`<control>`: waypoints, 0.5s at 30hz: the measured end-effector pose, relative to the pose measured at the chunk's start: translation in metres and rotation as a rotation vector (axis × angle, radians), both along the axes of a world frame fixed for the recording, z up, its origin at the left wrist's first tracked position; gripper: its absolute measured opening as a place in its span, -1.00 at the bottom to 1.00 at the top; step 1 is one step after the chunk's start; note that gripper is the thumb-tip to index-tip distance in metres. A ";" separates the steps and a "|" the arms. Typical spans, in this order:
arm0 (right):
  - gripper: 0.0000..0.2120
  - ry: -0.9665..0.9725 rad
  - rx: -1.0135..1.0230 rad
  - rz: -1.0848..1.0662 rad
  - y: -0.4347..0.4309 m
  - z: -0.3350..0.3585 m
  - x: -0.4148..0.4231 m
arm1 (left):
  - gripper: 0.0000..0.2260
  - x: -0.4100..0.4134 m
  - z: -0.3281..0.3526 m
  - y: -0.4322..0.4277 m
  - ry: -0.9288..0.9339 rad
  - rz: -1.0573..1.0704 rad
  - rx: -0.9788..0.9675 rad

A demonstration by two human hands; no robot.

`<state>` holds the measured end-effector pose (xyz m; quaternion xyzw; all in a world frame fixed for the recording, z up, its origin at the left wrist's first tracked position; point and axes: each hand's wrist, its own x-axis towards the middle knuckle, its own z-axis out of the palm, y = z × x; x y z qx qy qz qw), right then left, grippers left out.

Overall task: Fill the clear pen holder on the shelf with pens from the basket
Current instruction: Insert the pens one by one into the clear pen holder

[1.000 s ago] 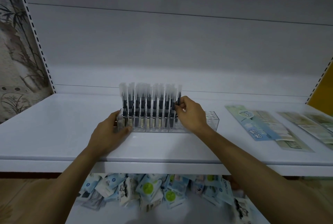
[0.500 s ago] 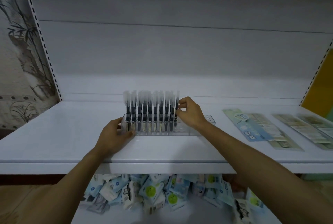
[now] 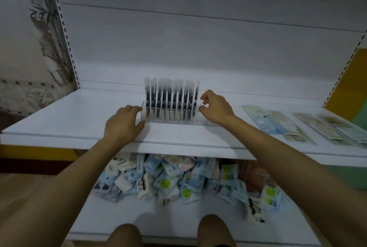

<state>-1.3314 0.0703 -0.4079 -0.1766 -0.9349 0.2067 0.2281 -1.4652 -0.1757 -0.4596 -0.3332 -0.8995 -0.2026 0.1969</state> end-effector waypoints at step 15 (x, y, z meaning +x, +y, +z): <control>-0.76 0.017 0.283 0.087 -0.078 -0.091 0.083 | -0.72 0.103 -0.057 -0.047 0.058 -0.107 -0.228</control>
